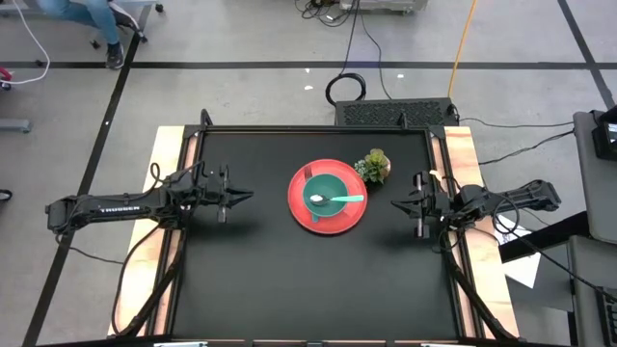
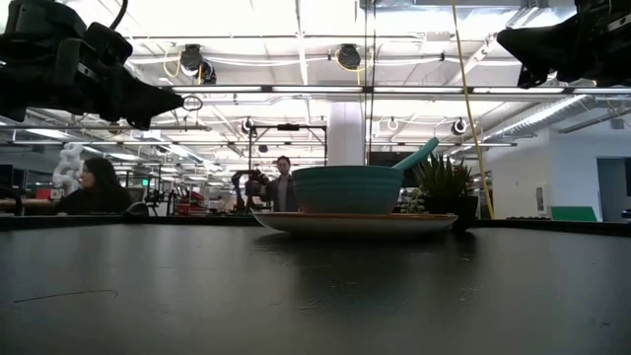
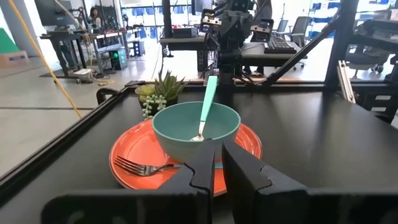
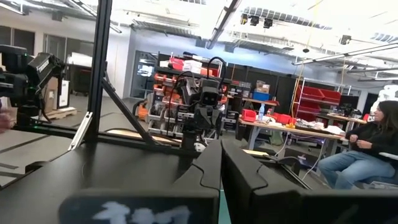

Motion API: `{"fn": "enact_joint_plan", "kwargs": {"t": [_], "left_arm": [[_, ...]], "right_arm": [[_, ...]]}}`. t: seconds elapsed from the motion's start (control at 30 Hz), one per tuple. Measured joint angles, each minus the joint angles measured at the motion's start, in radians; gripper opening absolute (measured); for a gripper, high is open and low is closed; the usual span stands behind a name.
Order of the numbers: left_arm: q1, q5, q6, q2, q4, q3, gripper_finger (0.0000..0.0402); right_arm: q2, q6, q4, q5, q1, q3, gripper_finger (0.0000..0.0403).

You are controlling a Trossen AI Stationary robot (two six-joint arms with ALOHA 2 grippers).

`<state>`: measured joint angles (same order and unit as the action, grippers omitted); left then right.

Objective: Set table place
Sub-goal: Return to Home Position

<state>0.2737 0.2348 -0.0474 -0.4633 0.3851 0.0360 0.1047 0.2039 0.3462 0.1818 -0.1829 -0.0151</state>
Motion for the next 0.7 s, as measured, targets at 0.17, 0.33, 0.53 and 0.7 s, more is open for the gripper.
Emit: {"fn": "enact_joint_plan", "kwargs": {"t": [0.17, 0.33, 0.53, 0.7], "left_arm": [[0.000, 0.000, -0.009, 0.000, 0.000, 0.000, 0.0037], [0.000, 0.000, -0.011, 0.000, 0.000, 0.000, 0.0037], [0.000, 0.000, -0.005, 0.000, 0.000, 0.000, 0.0037], [0.000, 0.001, -0.007, 0.000, 0.000, 0.000, 0.0037]], "right_arm": [[0.000, -0.001, 0.000, 0.000, 0.000, 0.000, 0.0000], [0.000, -0.001, 0.000, 0.000, 0.000, 0.000, 0.0000], [0.000, -0.001, 0.000, 0.000, 0.000, 0.000, 0.0000], [0.000, -0.001, 0.000, 0.000, 0.000, 0.000, 0.0000]]}}
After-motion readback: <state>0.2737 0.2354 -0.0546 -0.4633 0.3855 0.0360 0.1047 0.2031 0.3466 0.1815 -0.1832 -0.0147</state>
